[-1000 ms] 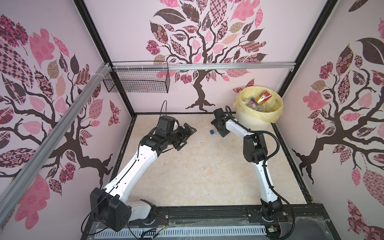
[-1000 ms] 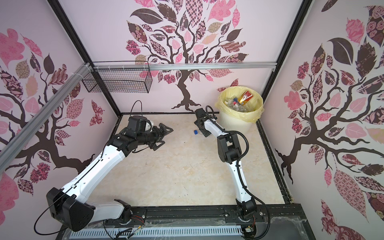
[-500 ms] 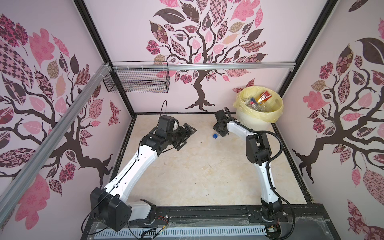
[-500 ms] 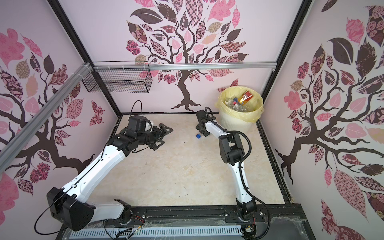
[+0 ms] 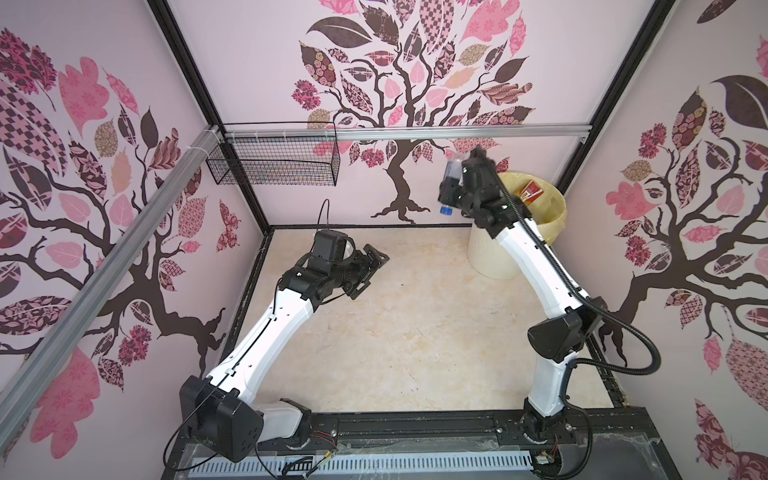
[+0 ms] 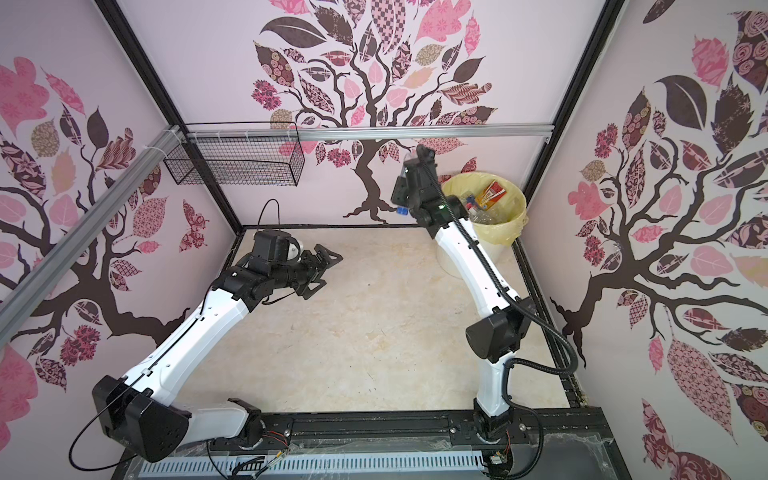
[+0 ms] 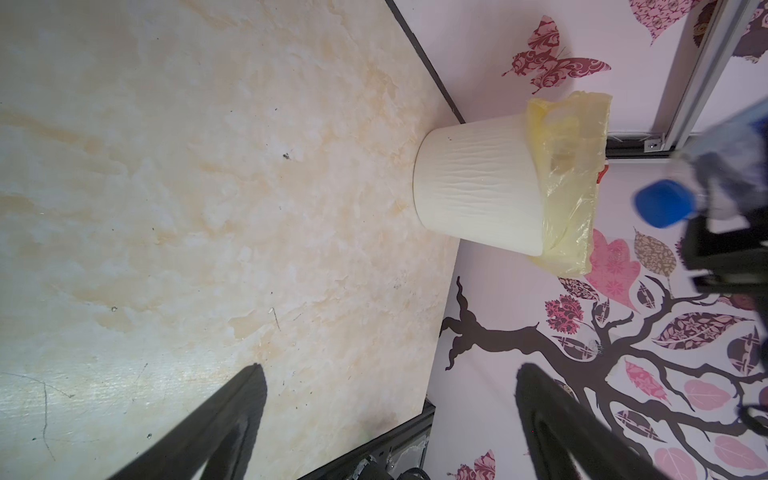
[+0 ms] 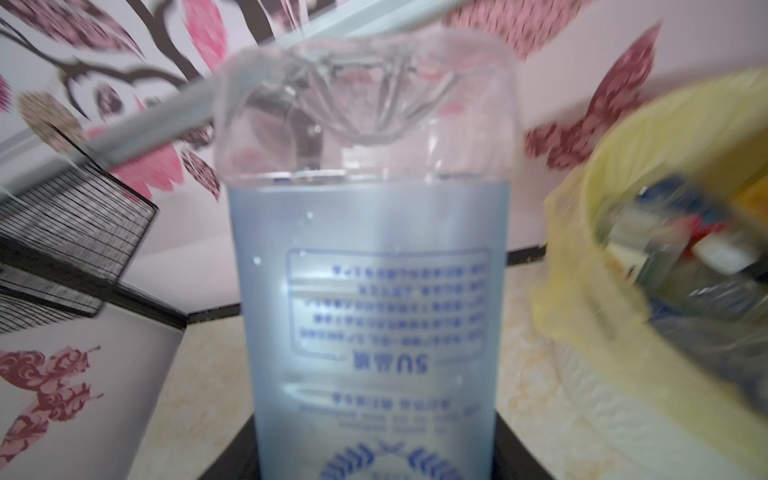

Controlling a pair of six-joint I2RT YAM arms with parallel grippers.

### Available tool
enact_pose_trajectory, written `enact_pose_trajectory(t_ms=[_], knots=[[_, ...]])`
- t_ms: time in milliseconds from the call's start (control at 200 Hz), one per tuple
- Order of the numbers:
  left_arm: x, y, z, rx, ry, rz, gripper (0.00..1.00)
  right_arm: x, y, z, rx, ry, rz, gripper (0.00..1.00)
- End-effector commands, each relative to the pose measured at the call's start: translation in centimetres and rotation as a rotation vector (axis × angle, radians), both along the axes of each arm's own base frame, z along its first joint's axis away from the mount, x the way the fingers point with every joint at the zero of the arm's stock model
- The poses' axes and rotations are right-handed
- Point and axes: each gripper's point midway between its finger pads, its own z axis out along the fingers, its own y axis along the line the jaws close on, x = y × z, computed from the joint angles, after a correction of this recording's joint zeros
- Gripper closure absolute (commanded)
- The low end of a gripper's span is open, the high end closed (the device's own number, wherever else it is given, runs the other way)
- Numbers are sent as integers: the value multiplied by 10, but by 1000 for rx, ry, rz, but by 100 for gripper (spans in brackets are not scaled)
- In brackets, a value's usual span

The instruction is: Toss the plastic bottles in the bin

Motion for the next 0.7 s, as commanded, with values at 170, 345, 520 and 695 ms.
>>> enact_pose_trajectory(t_ms=[170, 345, 520, 695], knots=[[-1, -2, 21, -24, -56, -11, 3, 24, -126, -3, -71, 46, -280, 43], [-2, 1, 18, -8, -59, -12, 3, 33, -151, -11, -72, 66, -333, 1], [0, 5, 17, 40, -101, -20, 3, 13, -142, 38, -98, -60, -305, 0], [11, 21, 41, 181, -228, -16, 3, -9, -135, 58, -108, -90, -270, 0]])
